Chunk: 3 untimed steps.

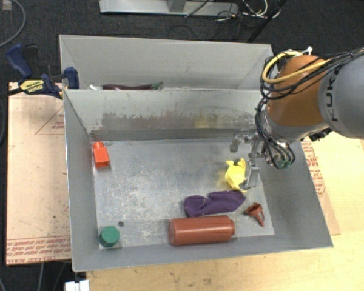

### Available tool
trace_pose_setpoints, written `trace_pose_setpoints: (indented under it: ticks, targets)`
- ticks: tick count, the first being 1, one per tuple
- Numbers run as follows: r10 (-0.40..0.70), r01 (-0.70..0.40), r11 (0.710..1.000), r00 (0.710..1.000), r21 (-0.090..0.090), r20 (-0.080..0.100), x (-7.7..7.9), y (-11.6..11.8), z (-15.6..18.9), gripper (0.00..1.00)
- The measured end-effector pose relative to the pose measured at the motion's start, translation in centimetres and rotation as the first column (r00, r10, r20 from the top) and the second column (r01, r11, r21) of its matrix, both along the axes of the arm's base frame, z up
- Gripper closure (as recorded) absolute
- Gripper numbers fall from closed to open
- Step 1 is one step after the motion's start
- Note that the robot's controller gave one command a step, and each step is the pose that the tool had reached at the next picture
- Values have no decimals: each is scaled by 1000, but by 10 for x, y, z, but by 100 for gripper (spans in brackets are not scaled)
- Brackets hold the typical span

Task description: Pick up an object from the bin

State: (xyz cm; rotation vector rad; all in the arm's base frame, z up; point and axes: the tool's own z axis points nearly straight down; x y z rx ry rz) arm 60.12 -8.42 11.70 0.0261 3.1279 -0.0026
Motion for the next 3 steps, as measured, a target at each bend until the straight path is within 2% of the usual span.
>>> trace_pose_setpoints:
  ticks: [1,2,3]
  targets:
    - [412,-412,911,911,-1,-4,-7,14,-46,100]
    - [412,-412,911,911,-1,-4,-7,14,-46,100]
    - [418,-418,908,908,-1,0,1,7,32,100]
